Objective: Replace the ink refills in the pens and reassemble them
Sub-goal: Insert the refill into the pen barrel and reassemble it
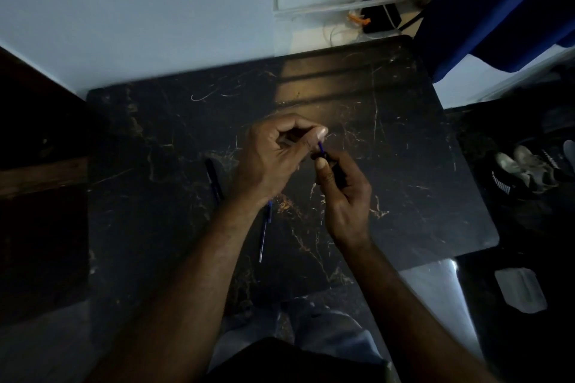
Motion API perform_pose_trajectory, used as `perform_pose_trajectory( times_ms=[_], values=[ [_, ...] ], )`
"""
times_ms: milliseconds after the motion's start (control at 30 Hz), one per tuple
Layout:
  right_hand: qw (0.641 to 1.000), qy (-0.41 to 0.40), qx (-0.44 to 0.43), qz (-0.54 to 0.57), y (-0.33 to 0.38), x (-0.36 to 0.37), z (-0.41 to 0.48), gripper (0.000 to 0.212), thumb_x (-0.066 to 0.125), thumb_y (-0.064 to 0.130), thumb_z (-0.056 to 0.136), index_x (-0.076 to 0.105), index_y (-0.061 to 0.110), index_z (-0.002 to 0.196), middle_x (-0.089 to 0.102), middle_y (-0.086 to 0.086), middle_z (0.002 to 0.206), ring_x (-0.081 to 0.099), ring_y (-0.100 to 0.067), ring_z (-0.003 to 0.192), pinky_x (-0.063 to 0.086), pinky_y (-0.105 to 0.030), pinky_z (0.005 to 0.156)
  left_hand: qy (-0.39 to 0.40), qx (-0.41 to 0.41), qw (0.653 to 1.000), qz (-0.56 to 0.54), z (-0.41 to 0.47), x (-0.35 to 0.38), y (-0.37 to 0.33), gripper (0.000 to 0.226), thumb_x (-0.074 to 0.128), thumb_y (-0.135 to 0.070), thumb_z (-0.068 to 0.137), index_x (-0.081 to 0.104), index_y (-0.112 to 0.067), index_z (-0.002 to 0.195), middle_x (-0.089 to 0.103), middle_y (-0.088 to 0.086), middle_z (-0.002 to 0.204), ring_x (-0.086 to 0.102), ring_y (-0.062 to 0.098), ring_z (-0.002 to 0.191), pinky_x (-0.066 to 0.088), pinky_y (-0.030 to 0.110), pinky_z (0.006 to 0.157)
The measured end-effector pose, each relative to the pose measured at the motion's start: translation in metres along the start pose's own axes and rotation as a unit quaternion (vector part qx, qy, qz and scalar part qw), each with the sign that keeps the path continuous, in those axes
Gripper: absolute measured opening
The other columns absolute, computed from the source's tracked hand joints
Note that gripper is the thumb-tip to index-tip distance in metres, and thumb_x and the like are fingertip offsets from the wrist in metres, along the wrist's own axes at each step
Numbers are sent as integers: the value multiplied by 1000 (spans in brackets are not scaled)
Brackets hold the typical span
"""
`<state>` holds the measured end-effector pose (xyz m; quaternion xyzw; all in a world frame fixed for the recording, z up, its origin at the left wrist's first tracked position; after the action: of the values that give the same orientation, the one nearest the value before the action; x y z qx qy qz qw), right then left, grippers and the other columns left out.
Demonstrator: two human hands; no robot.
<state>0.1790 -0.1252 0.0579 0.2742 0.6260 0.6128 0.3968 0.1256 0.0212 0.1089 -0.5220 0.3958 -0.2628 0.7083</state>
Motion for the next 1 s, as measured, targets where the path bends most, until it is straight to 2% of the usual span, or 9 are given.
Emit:
perform_pose_trajectory(
  times_ms=[100,167,233,300,333,467,633,867,1000],
  values=[
    [1000,7,3,1,-3,1,1,21,58,19,111,71,3,112,59,2,82,55,-30,71,48,-58,62,12,-16,999,-36,0,-8,14,20,74,-29,103,81,-13,112,82,2,101,79,17,93,65,31,74],
    [1000,7,8,4,-4,0,2,23,58,23,111,71,4,110,59,-7,81,55,-36,72,47,-59,63,-25,-97,991,-86,-9,-16,38,25,71,-44,102,79,-24,114,83,0,101,81,16,88,66,30,67],
    [1000,8,7,2,-4,-2,3,29,58,30,110,71,5,110,62,-11,84,57,-36,75,49,-60,65,-62,-185,980,29,-25,-19,72,12,75,-45,98,74,-33,100,80,-5,91,78,10,82,68,33,71],
    [1000,19,8,0,-6,-2,1,30,58,30,109,72,3,110,64,-14,87,60,-36,78,51,-61,68,-13,-259,946,195,-51,-11,109,16,82,-34,95,69,-31,86,76,-7,87,75,12,85,64,36,84],
    [1000,23,13,1,-8,-1,-1,30,59,30,109,73,3,110,65,-13,88,61,-34,79,52,-61,70,14,-276,931,239,-64,-5,122,21,83,-33,94,68,-28,80,76,-3,86,75,16,85,62,37,85],
    [999,33,34,3,-15,3,-13,28,61,33,108,75,9,112,68,1,89,64,-25,81,55,-57,72,43,-281,897,337,-94,8,146,37,87,-44,86,59,-28,68,79,-4,80,74,16,76,60,31,74],
    [998,42,36,6,-18,7,-18,21,62,27,109,75,10,110,67,2,89,63,-21,81,55,-57,72,33,-290,886,360,-100,11,155,23,88,-40,87,74,-22,87,81,-1,89,77,21,87,62,36,80],
    [998,42,34,11,-16,3,-15,17,62,25,110,74,13,109,66,-6,87,61,-33,79,52,-59,68,38,-302,873,381,-98,15,163,20,85,-35,90,75,-20,98,81,0,92,79,20,87,65,37,81],
    [998,45,35,8,-20,2,-15,20,61,30,110,73,14,109,65,0,86,61,-30,79,52,-60,69,36,-311,863,396,-97,16,163,23,84,-39,90,74,-24,105,80,-3,96,78,15,88,63,32,79]
  ],
)
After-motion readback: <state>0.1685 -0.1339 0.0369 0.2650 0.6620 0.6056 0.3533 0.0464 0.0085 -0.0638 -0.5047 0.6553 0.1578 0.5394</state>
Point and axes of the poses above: each hand's wrist, its own z-axis towards the middle knuckle, its own x-axis out of the palm, y = z × x, the point moved 5 cm from there along z, towards the middle knuckle
